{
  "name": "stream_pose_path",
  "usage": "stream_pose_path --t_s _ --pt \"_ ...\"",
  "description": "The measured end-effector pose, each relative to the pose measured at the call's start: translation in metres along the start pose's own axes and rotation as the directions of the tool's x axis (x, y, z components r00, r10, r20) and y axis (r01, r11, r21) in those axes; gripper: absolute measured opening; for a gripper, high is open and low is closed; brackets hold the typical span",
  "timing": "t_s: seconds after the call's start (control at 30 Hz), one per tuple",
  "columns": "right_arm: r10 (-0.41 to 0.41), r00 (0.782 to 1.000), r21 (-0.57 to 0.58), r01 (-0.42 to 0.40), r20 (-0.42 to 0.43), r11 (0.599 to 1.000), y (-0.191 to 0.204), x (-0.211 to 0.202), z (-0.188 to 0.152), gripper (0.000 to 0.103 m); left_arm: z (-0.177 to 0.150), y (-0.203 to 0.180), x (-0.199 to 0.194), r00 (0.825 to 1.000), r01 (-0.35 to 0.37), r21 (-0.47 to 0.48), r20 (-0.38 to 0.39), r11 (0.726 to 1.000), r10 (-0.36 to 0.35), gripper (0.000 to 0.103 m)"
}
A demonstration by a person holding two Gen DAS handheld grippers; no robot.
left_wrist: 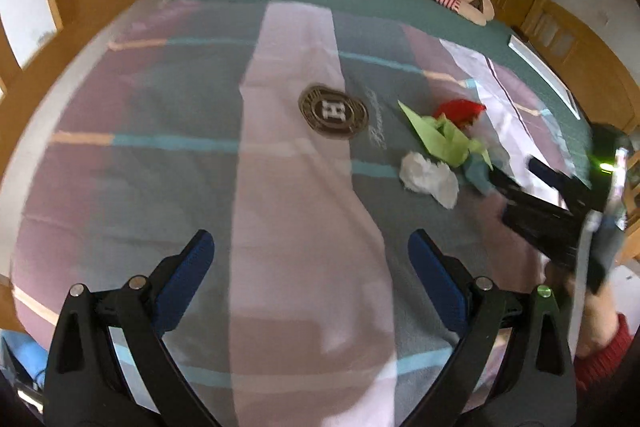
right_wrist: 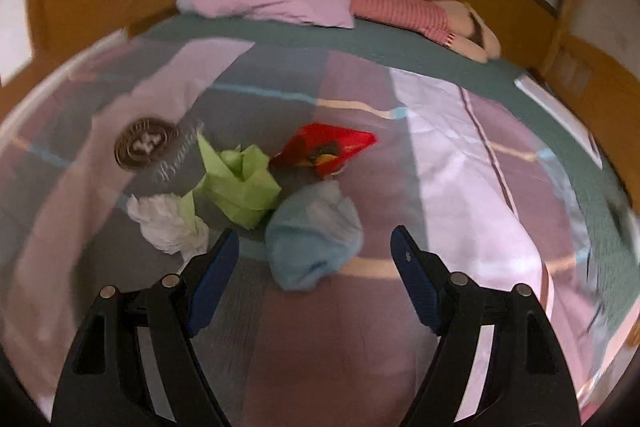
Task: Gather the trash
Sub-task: 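Move both open grippers back toward the remaining trash on the bed, then grasp the blue face mask with the right gripper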
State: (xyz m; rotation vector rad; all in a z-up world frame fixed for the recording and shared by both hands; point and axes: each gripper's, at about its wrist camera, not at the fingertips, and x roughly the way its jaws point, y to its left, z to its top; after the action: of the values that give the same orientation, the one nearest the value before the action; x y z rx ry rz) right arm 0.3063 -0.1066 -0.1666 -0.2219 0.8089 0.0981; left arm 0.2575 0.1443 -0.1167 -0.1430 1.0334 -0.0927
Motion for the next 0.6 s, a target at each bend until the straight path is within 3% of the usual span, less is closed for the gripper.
stream_pose_path --t_s 0.1,0.27,0.43,0.6 --pt "-0.005 1.0 -0.093 0.003 -0.027 0.996 0.016 0.019 0.003 0.076 -0.001 0.0 0.005 0.999 0.023 -0.012 -0.029 1.0 -0.023 0.097" --pt "0.046 0.994 -0.113 -0.057 -0.099 0.992 0.023 0.034 -0.001 0.021 -0.001 -0.001 0.007 1.0 -0.014 0.004 -0.024 1.0 0.014 0.097" --pt "0.128 0.986 -0.035 -0.132 -0.102 0.991 0.013 0.023 -0.006 0.011 -0.001 -0.001 0.01 0.999 -0.01 -0.016 -0.036 1.0 0.009 0.097" --pt "0.229 0.968 0.003 -0.229 -0.106 0.973 0.013 -0.004 -0.014 0.01 -0.001 -0.005 0.012 1.0 -0.017 -0.006 -0.025 1.0 0.017 0.097"
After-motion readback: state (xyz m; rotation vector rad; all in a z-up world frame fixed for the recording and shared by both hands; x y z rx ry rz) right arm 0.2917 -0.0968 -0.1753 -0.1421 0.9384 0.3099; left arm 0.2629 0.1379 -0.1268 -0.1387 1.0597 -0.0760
